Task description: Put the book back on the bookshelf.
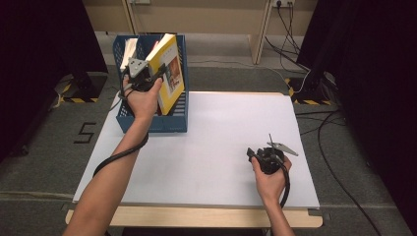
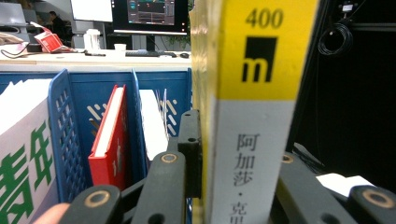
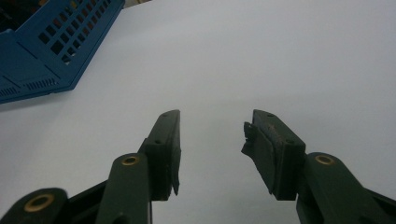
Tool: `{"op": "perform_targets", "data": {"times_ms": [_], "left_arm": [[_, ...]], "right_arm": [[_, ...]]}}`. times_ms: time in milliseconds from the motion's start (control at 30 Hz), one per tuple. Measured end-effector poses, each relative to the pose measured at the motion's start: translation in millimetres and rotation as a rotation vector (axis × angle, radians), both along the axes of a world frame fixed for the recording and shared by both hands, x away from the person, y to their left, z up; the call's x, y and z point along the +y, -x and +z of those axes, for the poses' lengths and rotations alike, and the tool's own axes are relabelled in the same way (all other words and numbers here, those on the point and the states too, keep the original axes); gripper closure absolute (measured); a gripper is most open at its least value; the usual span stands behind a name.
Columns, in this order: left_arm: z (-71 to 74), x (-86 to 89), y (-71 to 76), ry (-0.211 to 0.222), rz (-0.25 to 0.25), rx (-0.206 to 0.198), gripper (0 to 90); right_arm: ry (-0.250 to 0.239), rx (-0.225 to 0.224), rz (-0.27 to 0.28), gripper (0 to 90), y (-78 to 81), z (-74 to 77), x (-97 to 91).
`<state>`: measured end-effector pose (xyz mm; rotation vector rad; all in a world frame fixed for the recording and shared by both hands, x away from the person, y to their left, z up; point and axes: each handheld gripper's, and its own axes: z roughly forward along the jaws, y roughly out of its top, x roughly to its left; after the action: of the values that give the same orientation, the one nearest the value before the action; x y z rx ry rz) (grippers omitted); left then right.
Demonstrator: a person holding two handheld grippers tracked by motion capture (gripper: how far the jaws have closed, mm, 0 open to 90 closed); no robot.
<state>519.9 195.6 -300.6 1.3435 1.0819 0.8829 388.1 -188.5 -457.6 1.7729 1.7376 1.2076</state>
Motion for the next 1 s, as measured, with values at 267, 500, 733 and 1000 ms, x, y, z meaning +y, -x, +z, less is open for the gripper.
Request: {"op": "perform_targets", "data": {"times_ms": [267, 500, 733, 1000], "left_arm": [[1.4, -3.1, -3.2, -0.005, 0.001, -0.008, 75.3], [-0.9, -4.0, -4.8, -0.004, 0.014, -0.001, 75.2], [-3.5, -3.7, -8.3, -0.01, 0.03, 0.01, 75.3], [-7.8, -6.0, -12.8, -0.012, 0.034, 0.023, 75.2]], "right_arm": [[0.001, -0.001, 0.001, 53.8, 0.1, -0.3, -1.3], [0.004, 0.002, 0.002, 53.8, 0.3, -0.6, -0.5], [0.012, 0.005, 0.01, 53.8, 0.1, -1.0, -0.4], [0.006, 0.004, 0.006, 53.7, -0.2, -2.5, -0.4]]}}
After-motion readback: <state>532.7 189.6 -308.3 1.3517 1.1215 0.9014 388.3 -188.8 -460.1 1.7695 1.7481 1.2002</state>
